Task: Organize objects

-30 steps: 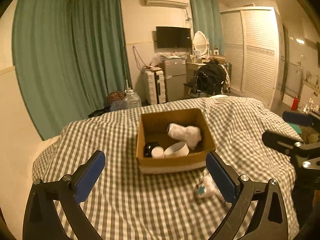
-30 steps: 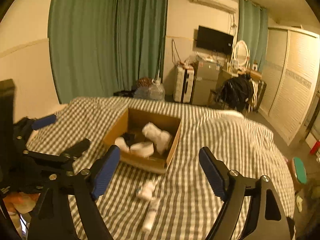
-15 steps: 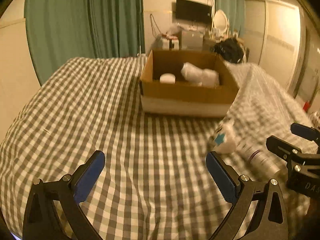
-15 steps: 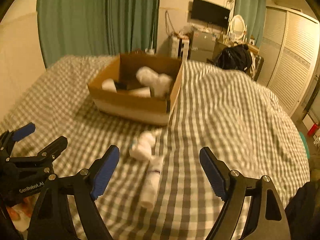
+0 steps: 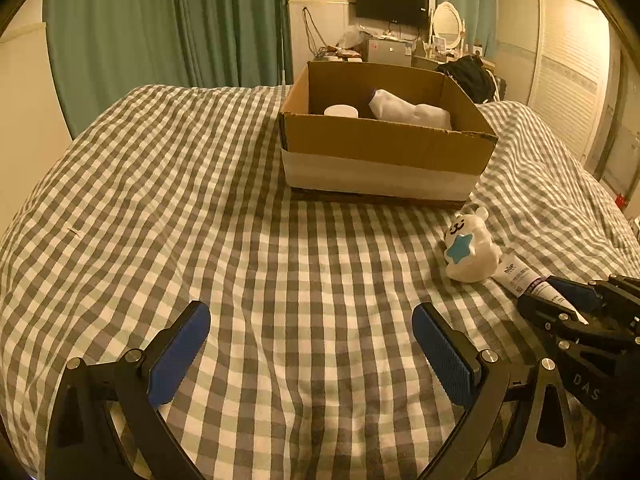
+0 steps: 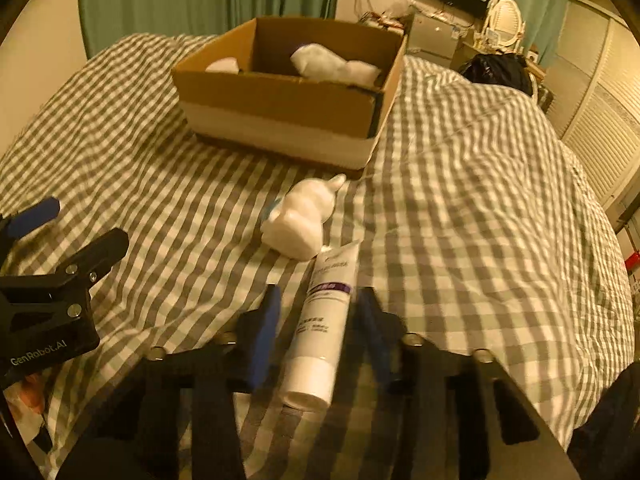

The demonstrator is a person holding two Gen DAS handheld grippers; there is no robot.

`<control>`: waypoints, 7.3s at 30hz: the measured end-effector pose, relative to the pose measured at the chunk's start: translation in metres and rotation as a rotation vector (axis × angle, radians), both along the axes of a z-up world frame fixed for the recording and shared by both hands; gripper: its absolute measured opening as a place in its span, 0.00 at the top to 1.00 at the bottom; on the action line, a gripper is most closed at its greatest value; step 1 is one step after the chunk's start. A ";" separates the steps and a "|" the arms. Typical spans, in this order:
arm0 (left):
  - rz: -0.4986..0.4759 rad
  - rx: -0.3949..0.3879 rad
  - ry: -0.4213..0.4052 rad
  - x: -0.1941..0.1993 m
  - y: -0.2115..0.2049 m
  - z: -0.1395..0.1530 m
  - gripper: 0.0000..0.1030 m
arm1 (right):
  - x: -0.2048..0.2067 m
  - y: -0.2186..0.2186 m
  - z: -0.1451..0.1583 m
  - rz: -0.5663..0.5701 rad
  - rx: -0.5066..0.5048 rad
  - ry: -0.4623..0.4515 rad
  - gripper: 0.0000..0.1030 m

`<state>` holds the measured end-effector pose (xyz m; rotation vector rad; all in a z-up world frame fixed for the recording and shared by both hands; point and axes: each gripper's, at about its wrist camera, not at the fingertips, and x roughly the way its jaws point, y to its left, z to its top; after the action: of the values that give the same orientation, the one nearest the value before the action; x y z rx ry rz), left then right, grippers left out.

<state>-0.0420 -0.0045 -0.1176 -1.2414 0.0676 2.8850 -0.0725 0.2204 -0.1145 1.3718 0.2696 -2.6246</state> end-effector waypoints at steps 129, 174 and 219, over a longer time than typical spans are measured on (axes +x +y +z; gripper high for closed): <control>-0.167 0.030 0.165 -0.245 0.033 0.087 0.49 | -0.203 -0.029 0.128 0.129 -0.231 0.407 0.79; -0.217 -0.051 0.251 -0.187 0.042 0.108 0.05 | -0.177 0.031 0.122 -0.044 -0.303 0.394 0.24; 0.064 -0.003 0.422 -0.029 -0.022 0.098 0.00 | -0.003 0.022 0.108 -0.114 -0.179 0.656 0.01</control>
<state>-0.0709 -0.0267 -0.0196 -0.6257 0.0310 3.1484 -0.0750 0.2426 -0.0061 0.4520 0.0274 -3.0257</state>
